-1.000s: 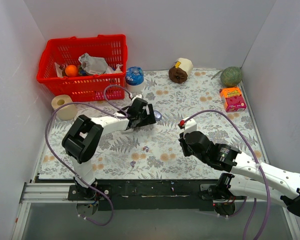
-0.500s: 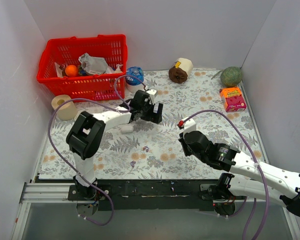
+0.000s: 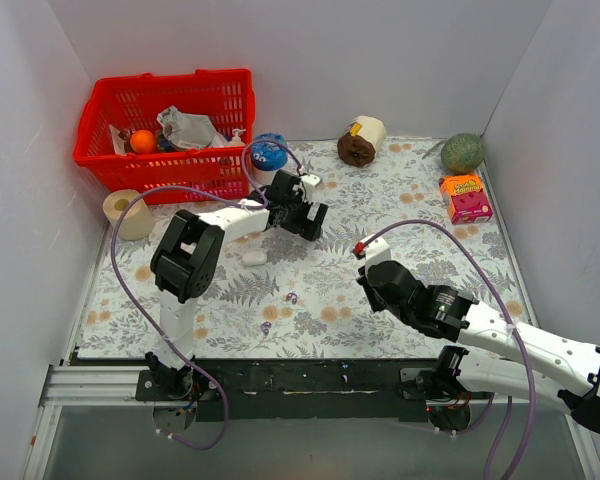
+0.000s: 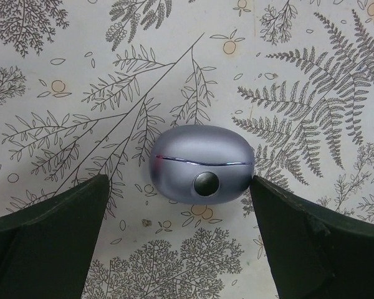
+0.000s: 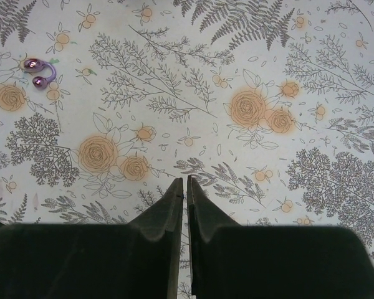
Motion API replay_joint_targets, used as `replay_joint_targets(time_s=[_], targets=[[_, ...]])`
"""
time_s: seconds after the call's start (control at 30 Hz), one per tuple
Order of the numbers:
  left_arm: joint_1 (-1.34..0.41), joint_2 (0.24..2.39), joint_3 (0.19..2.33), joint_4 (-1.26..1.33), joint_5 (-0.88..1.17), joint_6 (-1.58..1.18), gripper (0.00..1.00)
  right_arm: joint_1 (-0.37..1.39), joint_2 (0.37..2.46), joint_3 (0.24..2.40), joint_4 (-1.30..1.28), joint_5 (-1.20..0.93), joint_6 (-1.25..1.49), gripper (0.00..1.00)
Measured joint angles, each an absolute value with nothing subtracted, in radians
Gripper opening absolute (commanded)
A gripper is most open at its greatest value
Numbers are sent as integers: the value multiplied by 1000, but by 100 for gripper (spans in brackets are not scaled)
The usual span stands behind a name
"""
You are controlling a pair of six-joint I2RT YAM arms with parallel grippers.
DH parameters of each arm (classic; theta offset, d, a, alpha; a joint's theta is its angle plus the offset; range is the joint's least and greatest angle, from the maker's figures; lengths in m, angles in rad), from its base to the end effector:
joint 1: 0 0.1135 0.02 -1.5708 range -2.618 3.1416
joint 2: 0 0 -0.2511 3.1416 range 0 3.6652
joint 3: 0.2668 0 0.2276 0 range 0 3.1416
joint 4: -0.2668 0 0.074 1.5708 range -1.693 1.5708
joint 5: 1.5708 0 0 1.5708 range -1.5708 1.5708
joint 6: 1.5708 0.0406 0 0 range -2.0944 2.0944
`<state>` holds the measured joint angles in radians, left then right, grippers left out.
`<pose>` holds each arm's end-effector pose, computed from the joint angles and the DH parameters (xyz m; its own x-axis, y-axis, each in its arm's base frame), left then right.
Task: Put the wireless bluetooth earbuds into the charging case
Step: Pick up the charging case at the center of the board.
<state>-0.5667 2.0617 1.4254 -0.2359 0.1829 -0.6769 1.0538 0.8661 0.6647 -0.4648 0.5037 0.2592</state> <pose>0.3537 -0.2338 0.1655 -0.8961 -0.1598 -0.4141 0.0838 0.8552 -0.5114 0.1013 0.1386 0.2520 -0.4423 -0.3238 -0.8364 -0.4763 0.8750 -0.0868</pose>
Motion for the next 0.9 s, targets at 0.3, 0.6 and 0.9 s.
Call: replay_joint_targets(time_s=[0.3,0.6,0.9], targets=[[-578,2086,1436,-233,188,-622,96,1048,873,664,-446,503,244,13],[-608,2107,1462,-239,130,-588,89,1041,862,652,-434,502,232,13],[-627,2132,1497,-263,59,-573,79,1036,844,639,-429,502,231,13]])
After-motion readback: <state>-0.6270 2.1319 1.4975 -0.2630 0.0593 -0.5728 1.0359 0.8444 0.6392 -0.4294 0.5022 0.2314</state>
